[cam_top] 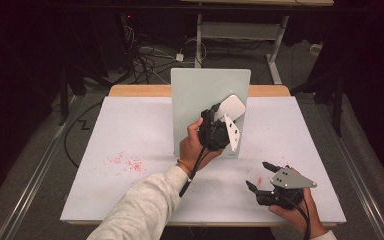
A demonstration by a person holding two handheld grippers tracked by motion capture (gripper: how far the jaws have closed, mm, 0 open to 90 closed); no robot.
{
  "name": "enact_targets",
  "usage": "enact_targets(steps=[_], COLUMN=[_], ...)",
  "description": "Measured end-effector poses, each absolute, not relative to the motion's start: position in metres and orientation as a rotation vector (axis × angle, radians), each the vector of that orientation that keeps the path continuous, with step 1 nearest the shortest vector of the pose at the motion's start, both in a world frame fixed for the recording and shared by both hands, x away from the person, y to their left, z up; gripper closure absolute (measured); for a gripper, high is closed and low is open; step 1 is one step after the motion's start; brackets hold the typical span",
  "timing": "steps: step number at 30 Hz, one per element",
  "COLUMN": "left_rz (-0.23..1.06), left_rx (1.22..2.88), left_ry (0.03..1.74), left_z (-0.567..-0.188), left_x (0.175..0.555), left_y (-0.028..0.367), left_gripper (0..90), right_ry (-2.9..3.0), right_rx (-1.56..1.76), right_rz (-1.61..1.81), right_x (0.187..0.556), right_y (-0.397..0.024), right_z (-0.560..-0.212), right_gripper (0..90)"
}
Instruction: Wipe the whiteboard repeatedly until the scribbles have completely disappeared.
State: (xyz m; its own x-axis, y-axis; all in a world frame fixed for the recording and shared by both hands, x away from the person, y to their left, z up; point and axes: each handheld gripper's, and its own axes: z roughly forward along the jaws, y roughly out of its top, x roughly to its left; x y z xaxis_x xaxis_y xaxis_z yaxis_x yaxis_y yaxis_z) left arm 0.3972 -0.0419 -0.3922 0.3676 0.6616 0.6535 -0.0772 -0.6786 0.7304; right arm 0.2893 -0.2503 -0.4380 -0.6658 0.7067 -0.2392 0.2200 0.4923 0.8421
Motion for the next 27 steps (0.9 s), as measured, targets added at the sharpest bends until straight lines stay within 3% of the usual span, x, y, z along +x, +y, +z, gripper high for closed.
enact_targets(steps=[16, 27], left_rz=[1.388, 1.339], left_rx=[2.030, 2.003], left_ry=[0.452, 0.483], left_z=[-0.442, -0.408], left_x=[0.378, 0.390], left_y=[-0.057, -0.052], left_gripper=[29.1, 29.1], right_ry=[2.169, 2.172], right_rx=[0.761, 0.751], right_rz=[1.102, 1.103], right_x=[0.289, 0.289], right_y=[-0.250, -0.249], right_z=[-0.439, -0.438], right_gripper=[22.9, 22.9])
